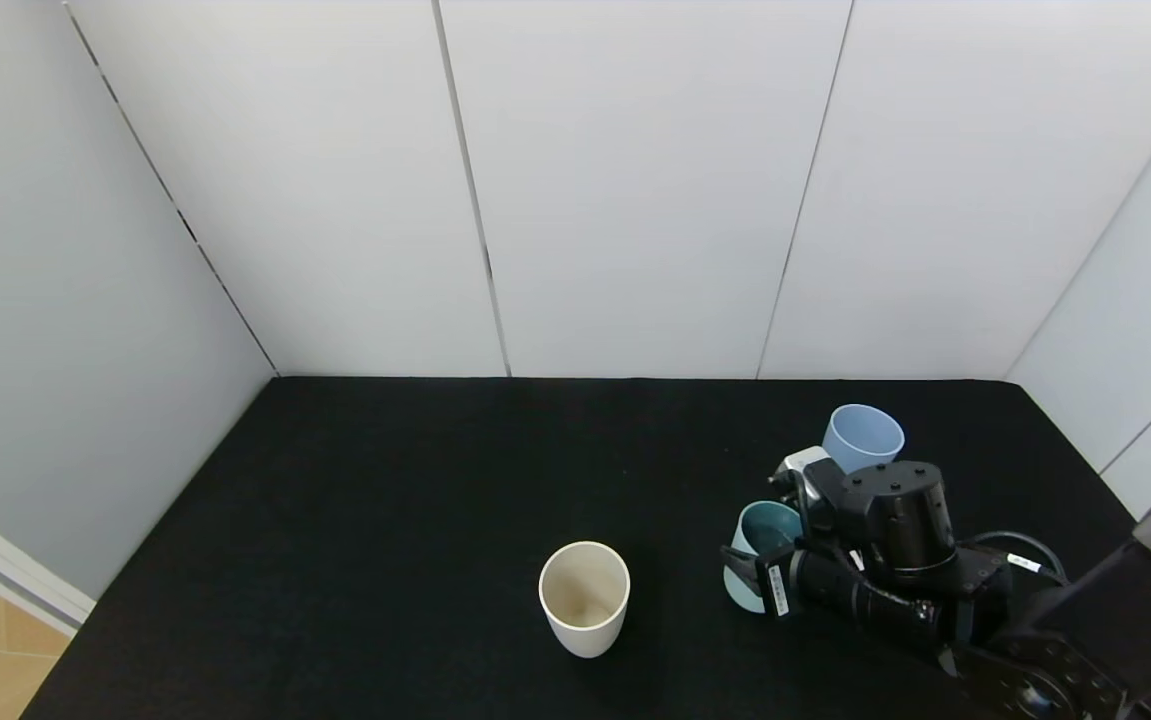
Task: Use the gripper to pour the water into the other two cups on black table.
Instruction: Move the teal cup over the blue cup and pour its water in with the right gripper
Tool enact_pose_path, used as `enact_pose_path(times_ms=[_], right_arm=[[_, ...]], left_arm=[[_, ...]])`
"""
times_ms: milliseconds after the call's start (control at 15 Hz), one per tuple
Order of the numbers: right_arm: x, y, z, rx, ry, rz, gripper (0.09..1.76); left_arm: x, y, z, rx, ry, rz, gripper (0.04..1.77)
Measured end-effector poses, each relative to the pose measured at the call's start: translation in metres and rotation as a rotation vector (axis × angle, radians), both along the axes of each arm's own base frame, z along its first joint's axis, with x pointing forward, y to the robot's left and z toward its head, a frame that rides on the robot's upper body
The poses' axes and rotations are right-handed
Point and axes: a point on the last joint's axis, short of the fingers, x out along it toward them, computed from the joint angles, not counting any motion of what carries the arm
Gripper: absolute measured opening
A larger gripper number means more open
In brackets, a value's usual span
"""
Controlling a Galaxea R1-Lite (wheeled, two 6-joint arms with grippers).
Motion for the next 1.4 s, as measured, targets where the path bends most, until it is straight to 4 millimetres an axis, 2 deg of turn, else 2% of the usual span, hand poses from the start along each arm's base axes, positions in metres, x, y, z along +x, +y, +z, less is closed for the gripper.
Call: enact_pose_path(times_ms=[333, 800, 1000, 1400], right_arm=[[-0.006, -0.008, 0.018, -0.008, 0.014, -0.013, 1.24], [-0.009, -0.038, 0.059, 0.004, 0.004, -0.088, 1.24], [-0.012, -0.055, 0.074, -0.007, -0.009, -0.126, 1.24], [-0.023, -0.103, 0.104, -0.122, -0.042, -0.21, 1.23]], left_arm=[[0.0, 0.0, 0.0, 0.0, 0.0, 0.0, 1.72], [0.0, 0.0, 0.0, 0.0, 0.0, 0.0, 1.72], [0.0, 0.0, 0.0, 0.0, 0.0, 0.0, 1.72], [0.0, 0.0, 0.0, 0.0, 0.0, 0.0, 1.72]])
